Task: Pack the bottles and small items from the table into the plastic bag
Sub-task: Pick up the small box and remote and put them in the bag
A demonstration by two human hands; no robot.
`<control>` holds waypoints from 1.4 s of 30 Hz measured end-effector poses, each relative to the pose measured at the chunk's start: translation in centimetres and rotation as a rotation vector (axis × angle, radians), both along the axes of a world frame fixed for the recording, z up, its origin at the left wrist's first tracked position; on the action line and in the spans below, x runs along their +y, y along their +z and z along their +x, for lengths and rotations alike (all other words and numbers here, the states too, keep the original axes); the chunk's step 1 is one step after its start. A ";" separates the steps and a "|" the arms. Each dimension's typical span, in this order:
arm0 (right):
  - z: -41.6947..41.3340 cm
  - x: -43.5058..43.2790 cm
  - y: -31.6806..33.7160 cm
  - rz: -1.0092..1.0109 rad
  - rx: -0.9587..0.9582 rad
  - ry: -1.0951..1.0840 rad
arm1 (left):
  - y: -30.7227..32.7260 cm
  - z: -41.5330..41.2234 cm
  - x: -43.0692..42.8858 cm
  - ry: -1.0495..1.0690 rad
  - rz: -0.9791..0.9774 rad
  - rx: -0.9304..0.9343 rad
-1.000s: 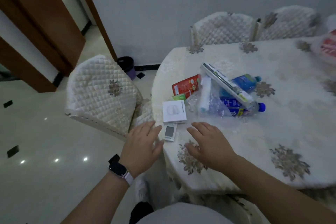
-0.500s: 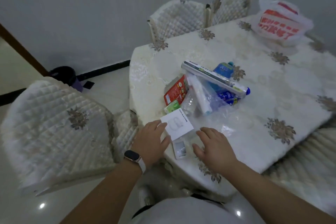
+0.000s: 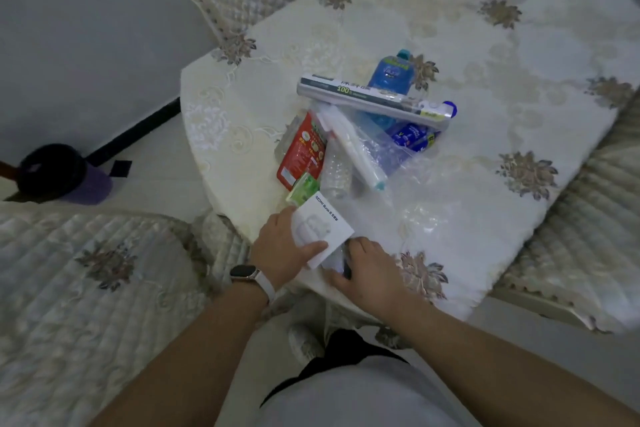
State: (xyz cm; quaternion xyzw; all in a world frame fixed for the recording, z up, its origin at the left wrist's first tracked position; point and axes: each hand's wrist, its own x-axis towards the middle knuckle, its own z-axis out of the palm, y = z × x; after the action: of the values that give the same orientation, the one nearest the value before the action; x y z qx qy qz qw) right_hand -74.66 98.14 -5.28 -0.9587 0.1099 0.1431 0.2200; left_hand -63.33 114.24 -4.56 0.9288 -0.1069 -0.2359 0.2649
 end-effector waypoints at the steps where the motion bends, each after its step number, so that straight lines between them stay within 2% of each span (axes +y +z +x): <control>1: 0.4 0.3 -0.3 0.000 -0.003 -0.020 | 0.1 0.1 0.0 0.022 -0.006 0.018; 7: 2.5 0.3 -1.6 -0.052 -0.043 -0.054 | 0.7 1.3 0.4 0.116 -0.029 0.063; 10: 3.3 0.3 -1.6 0.037 -0.057 -0.113 | 1.3 1.6 0.6 0.144 -0.089 0.079; 14: 3.8 -0.3 -1.1 0.158 0.052 -0.159 | 2.8 1.9 0.7 0.207 -0.216 0.133; 20: 3.2 -1.6 -0.2 0.353 0.091 -0.305 | 3.3 2.9 1.3 0.329 -0.410 0.191; 22: 2.6 -1.7 0.4 0.342 0.108 -0.324 | 3.5 3.0 1.5 0.335 -0.462 0.204; 27: 0.1 0.4 2.6 0.239 0.113 -0.441 | 4.3 3.5 2.7 0.244 -0.577 0.283; 31: -2.0 1.9 4.2 0.296 0.085 -0.643 | 4.9 3.3 2.9 0.197 -0.642 0.305; 42: -10.1 5.5 11.2 0.482 -0.340 -1.167 | 7.5 -1.7 -1.5 -0.122 -0.726 0.452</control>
State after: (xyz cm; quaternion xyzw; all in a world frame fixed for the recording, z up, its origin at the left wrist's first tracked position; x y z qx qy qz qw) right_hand -84.81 103.65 5.94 -0.6748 0.5407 -0.1328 0.4845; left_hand -65.03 112.77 2.94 0.6924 -0.1771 -0.3958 0.5767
